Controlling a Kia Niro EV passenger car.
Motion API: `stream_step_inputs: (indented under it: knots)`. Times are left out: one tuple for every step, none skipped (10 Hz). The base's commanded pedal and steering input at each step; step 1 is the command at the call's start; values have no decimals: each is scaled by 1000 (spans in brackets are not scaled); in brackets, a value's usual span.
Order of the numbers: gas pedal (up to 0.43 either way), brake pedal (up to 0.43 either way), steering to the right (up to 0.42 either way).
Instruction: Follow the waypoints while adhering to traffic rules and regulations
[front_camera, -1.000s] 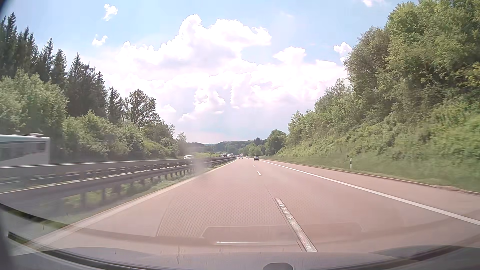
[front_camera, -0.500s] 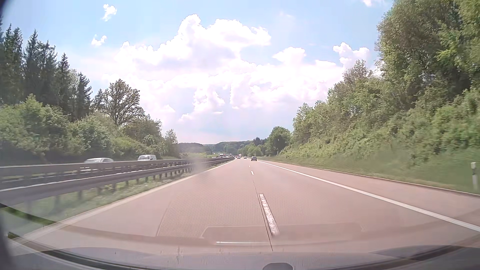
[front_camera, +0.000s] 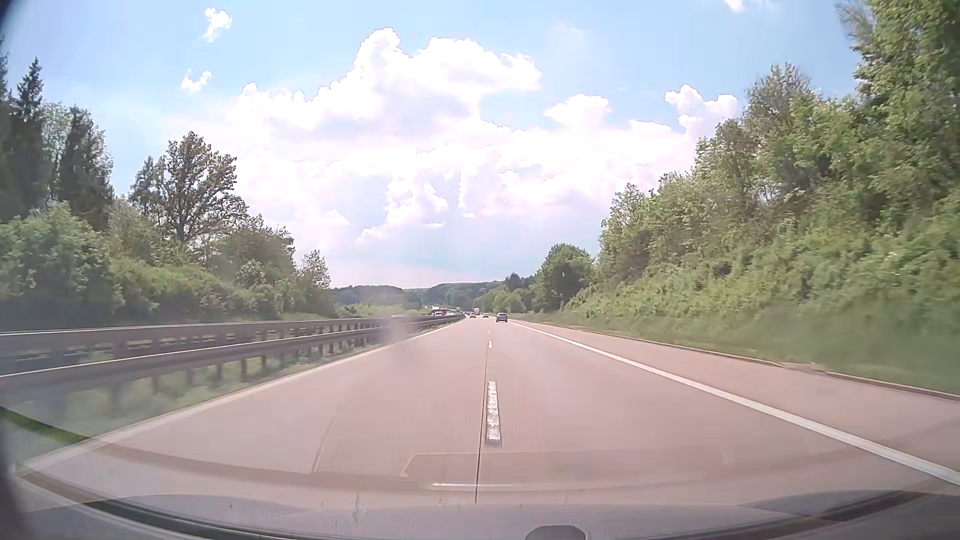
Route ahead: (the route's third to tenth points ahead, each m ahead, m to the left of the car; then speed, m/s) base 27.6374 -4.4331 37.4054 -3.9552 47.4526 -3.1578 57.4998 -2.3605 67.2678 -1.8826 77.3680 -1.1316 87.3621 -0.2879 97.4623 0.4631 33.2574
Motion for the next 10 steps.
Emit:
stream_step_inputs:
  knots:
    - [209, 0, -2]
    - [209, 0, -2]
    - [209, 0, -2]
    - [209, 0, -2]
    - [209, 0, -3]
    - [209, 0, -4]
    - [209, 0, -4]
    - [209, 0, -4]
    - [209, 0, -4]
    - [209, 0, -4]
